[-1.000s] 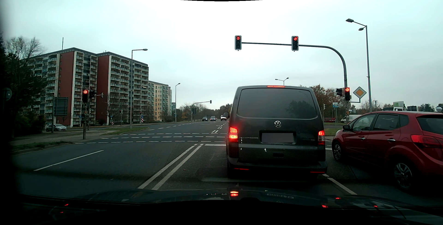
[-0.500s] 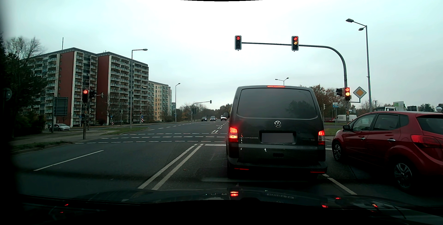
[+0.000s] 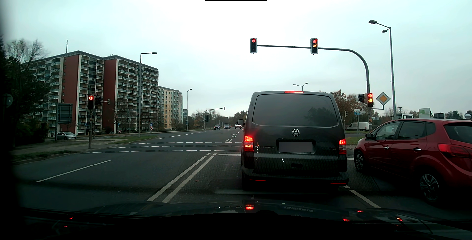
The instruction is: Follow the waypoints while adhering to traffic rules and regulations
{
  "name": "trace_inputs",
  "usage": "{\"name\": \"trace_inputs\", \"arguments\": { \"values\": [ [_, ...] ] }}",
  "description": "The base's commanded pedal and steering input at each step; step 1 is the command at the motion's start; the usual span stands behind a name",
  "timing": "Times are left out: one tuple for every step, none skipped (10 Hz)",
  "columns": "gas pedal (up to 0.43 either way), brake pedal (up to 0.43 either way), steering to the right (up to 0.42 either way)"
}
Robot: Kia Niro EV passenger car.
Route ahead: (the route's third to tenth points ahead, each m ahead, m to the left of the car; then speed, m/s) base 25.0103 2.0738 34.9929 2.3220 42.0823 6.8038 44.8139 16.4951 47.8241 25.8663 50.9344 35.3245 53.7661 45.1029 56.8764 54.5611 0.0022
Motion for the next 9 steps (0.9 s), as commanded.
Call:
{"name": "trace_inputs", "arguments": {
  "values": [
    [0.000, 0.378, -0.006],
    [0.000, 0.372, -0.006],
    [0.000, 0.378, -0.006],
    [0.000, 0.378, -0.006],
    [0.000, 0.378, -0.006],
    [0.000, 0.378, -0.006],
    [0.000, 0.372, -0.006],
    [0.000, 0.378, -0.006],
    [0.000, 0.372, -0.006]
  ]
}}
